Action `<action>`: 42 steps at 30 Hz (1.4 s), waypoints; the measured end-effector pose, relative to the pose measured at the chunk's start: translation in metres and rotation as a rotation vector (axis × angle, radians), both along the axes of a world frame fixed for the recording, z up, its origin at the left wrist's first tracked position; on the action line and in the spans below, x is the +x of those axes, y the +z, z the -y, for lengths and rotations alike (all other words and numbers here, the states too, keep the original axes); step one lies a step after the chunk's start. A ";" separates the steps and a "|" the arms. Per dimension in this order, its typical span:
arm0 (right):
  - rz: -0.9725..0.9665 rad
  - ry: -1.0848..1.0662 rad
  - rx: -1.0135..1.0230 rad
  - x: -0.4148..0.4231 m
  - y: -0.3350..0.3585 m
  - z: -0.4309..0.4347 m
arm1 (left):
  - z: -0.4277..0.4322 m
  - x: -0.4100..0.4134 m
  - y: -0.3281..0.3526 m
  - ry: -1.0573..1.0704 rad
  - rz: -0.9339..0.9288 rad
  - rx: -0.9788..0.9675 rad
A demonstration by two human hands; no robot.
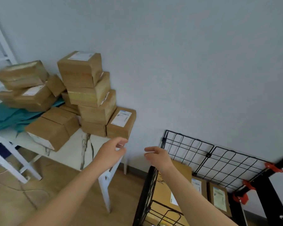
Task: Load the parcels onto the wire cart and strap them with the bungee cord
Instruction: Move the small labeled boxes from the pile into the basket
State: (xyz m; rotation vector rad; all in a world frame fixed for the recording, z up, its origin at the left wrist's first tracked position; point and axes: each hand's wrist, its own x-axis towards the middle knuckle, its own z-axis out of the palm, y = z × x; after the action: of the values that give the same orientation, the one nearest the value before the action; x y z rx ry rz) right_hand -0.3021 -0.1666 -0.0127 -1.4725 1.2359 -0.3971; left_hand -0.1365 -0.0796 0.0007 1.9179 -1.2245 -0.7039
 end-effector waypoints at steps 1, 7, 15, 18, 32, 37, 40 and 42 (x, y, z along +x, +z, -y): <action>0.003 0.006 0.008 0.009 0.002 -0.003 | -0.005 0.007 0.002 0.007 0.033 -0.008; -0.019 0.028 0.028 0.042 0.001 0.004 | -0.008 0.040 0.007 -0.013 0.359 0.000; 0.033 -0.089 0.193 0.083 -0.025 0.062 | 0.046 0.081 -0.009 -0.075 0.459 0.068; 0.044 -0.152 0.287 0.108 -0.034 0.090 | 0.079 0.099 -0.012 -0.123 0.455 0.115; 0.061 -0.159 0.560 0.169 -0.082 0.172 | 0.185 0.132 -0.028 -0.211 0.381 0.215; 0.119 -0.137 0.656 0.176 -0.097 0.174 | 0.196 0.135 -0.037 -0.172 0.262 0.197; 0.123 -0.079 0.678 0.177 -0.101 0.171 | 0.194 0.138 -0.043 -0.142 0.182 0.193; 0.139 -0.063 0.704 0.178 -0.104 0.169 | 0.190 0.141 -0.046 -0.130 0.143 0.195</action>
State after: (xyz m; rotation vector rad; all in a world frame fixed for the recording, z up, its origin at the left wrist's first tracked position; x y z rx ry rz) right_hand -0.1245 -0.3353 -0.1166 -0.7923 1.1493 -0.0798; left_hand 0.0041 -0.2692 -0.0457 2.0916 -1.4242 -0.7893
